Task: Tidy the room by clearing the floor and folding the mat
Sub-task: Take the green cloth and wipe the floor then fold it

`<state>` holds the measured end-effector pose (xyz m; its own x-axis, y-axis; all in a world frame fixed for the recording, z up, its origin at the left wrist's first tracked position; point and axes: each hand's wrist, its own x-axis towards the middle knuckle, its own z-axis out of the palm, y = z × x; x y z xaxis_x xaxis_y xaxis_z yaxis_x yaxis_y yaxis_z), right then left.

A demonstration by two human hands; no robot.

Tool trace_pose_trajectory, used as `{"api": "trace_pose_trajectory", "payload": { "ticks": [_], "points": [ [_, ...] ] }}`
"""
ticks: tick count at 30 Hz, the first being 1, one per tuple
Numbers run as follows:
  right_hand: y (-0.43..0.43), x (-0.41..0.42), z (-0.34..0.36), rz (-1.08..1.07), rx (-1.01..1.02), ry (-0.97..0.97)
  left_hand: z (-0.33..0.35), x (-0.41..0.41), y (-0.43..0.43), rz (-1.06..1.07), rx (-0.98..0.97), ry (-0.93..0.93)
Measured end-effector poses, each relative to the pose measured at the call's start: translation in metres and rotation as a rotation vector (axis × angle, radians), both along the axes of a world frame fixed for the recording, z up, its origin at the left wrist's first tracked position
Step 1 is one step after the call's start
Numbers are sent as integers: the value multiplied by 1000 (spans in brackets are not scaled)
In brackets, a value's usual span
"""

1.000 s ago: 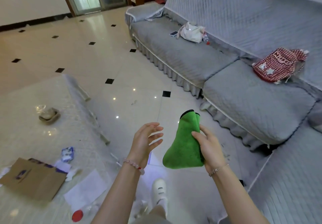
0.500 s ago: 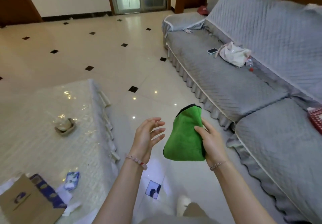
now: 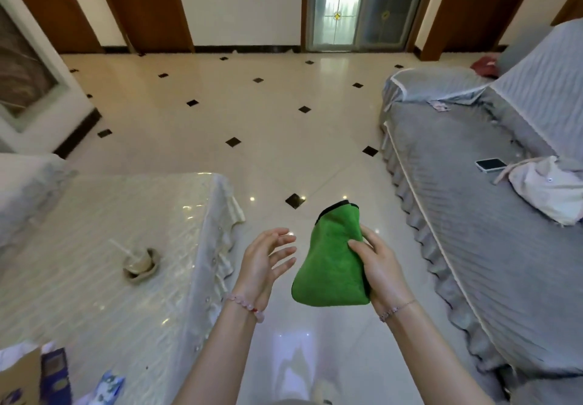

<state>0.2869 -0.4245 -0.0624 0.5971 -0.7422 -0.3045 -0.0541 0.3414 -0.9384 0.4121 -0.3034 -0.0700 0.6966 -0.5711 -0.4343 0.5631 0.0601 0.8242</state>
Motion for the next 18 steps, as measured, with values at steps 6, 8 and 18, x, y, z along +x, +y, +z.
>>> {"api": "trace_pose_trajectory", "payload": {
  "ticks": [6,8,18],
  "points": [
    [-87,67,-3,48,14,31,0,56,-77,68,15,-4],
    [-111,89,-6,70,14,40,-3,77,-99,94,20,10],
    [-235,258,-11,133,-12,71,-15,239,-219,121,3,29]
  ]
}}
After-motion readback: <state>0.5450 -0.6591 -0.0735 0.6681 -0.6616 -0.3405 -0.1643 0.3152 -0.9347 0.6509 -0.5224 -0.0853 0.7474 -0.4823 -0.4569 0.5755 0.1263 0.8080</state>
